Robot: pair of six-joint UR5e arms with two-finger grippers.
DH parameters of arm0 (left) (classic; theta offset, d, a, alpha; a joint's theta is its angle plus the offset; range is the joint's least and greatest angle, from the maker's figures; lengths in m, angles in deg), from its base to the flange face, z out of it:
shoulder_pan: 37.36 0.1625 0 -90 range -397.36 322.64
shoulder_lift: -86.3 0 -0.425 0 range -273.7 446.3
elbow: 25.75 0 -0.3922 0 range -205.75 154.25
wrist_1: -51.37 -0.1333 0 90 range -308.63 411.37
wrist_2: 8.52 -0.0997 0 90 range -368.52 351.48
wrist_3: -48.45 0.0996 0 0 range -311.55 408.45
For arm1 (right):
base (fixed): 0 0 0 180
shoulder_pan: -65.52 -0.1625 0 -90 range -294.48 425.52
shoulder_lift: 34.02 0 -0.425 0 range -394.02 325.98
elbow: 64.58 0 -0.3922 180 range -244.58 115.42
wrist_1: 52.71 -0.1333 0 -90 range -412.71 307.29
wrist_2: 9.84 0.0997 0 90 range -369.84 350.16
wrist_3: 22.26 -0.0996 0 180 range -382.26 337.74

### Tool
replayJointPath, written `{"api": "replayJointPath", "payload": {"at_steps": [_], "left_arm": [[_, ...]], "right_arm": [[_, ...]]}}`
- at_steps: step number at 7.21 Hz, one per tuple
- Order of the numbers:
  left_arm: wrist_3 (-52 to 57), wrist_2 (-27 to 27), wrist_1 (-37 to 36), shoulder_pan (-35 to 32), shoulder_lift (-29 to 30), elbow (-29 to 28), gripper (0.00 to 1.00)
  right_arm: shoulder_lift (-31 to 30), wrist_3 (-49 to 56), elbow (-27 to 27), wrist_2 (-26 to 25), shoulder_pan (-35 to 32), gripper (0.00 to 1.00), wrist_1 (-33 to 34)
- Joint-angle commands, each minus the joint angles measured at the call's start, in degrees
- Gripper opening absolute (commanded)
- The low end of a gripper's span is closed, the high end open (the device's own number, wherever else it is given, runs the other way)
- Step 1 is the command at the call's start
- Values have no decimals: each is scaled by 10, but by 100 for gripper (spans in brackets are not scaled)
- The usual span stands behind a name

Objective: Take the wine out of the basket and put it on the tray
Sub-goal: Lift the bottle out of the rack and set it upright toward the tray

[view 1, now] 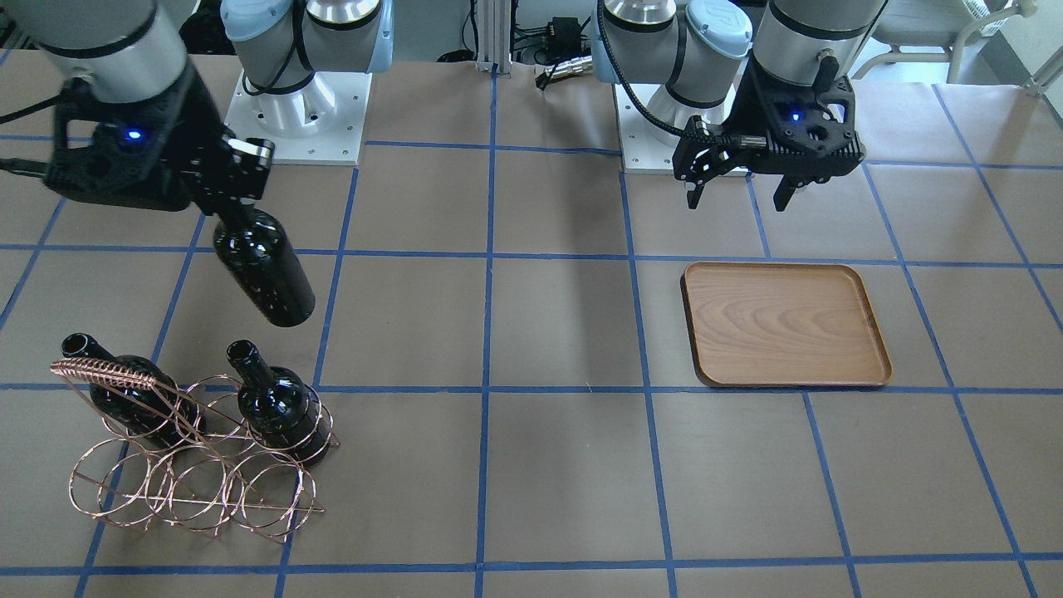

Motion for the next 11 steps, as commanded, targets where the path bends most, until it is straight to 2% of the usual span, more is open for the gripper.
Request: {"api": "replayJointPath", "payload": {"at_steps": [1,3,5,7,8,9,10,11], "left_arm": [[15,1,-3,9,0,-5,100],[82,-1,-2,68,-4,-9,100],[98,-1,-2,89,-4,-10,100],[98,0,-2,90,-5,-10,100],[98,-1,-2,90,-6,-10,100],[98,-1,-2,91,-7,-9,100],[98,-1,-2,91,-7,-9,100],[98,2,-2,90,-7,-5,100]], "right_arm": [[14,-162,20,26,-100,16,59],[68,-251,13,25,-173,16,147],[129,-293,-23,19,-223,17,190],[152,-288,-25,18,-238,22,207],[153,-286,-22,14,-239,35,205],[153,-282,-20,12,-239,69,200],[154,-277,-17,14,-239,89,201],[152,-276,-15,11,-239,100,200]]}}
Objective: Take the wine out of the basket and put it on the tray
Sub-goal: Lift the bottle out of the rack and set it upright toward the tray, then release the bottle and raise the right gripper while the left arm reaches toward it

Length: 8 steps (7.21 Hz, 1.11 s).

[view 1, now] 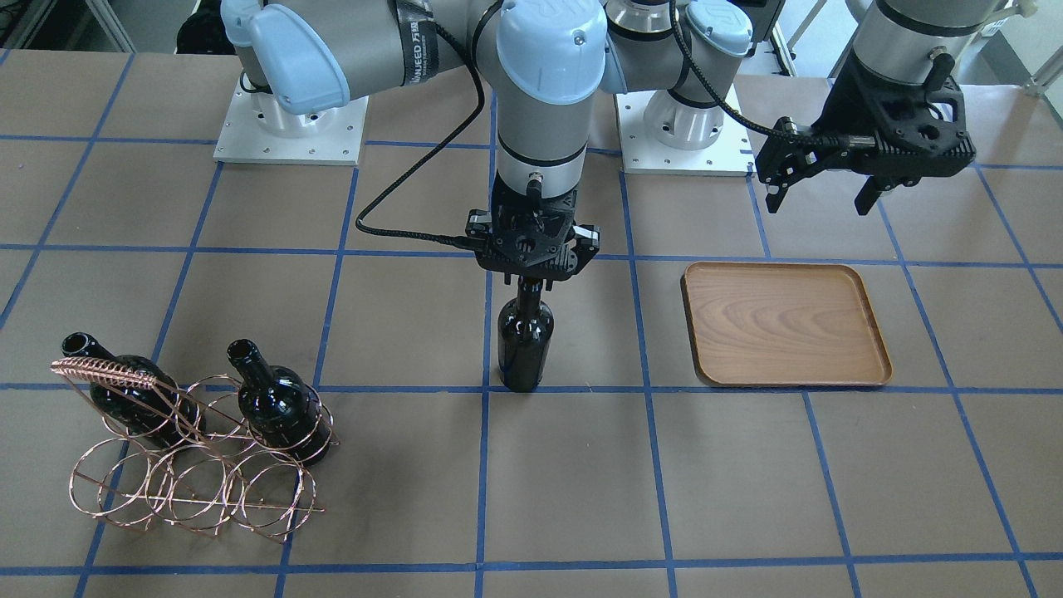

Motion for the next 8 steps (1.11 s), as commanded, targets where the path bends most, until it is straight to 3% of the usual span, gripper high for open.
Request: {"api": "replayJointPath", "payload": {"at_steps": [1,5,8], "left_arm": [[3,2,1,0,0,3,100],[-6,-7,14,-12,6,2,100],[-59,-1,-56,-128,32,-2,100]], "right_arm": [[-2,48,3,-2,3,100,2],[-72,178,4,6,105,100,-12],[-121,294,5,4,196,100,-63]]}}
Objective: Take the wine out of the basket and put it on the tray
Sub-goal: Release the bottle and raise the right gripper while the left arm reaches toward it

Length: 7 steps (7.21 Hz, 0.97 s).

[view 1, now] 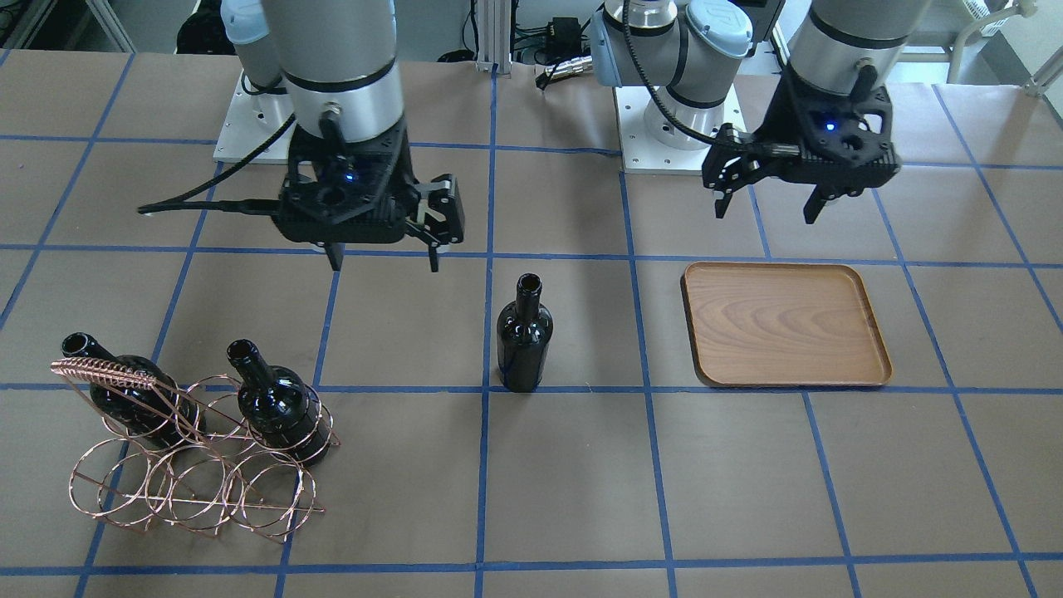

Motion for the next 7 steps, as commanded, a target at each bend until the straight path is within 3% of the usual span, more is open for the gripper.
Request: {"api": "replayJointPath", "payload": {"at_steps": [1,3,5,7], "left_arm": [[-29,9,-45,-74,19,0,100],[-65,22,-109,-135,50,0,100],[-75,23,-126,-183,82,-8,100],[-80,33,-157,-196,127,-24,100]], "right_arm": [[-32,99,0,0,78,100,-22],[-49,157,4,-4,116,100,-36],[-50,162,6,-3,118,100,-35],[-62,162,26,1,118,100,-30]]}}
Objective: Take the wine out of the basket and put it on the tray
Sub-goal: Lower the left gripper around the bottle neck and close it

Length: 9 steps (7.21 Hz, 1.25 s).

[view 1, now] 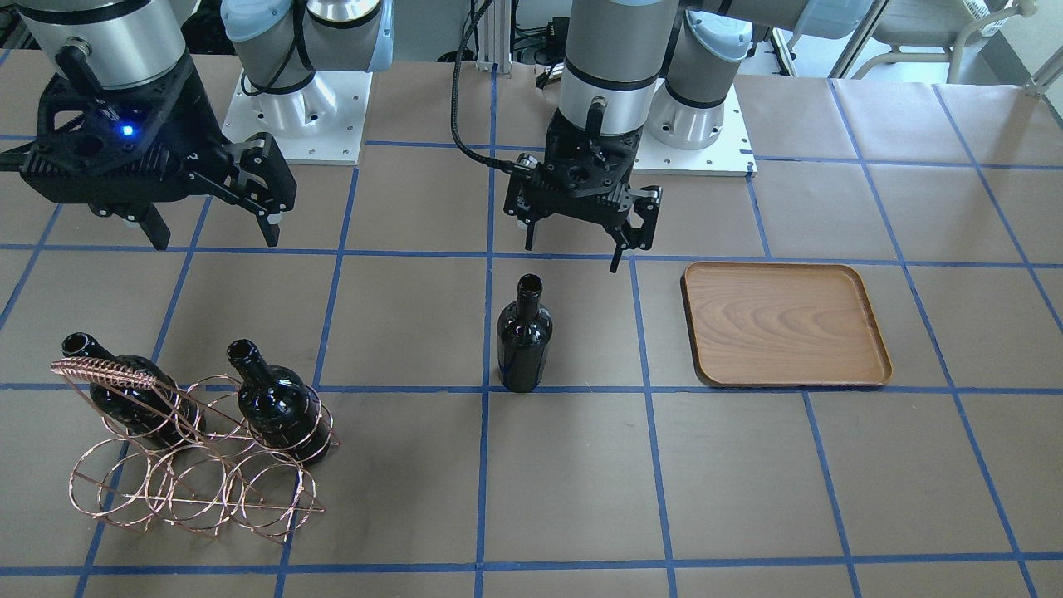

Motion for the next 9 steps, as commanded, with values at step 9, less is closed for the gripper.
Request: {"api": "replayJointPath", "payload": {"at_steps": [9], "left_arm": [[9,23,-27,-11,95,-10,62]], "right_arm": [[-10,1,16,8,0,100,7]]}}
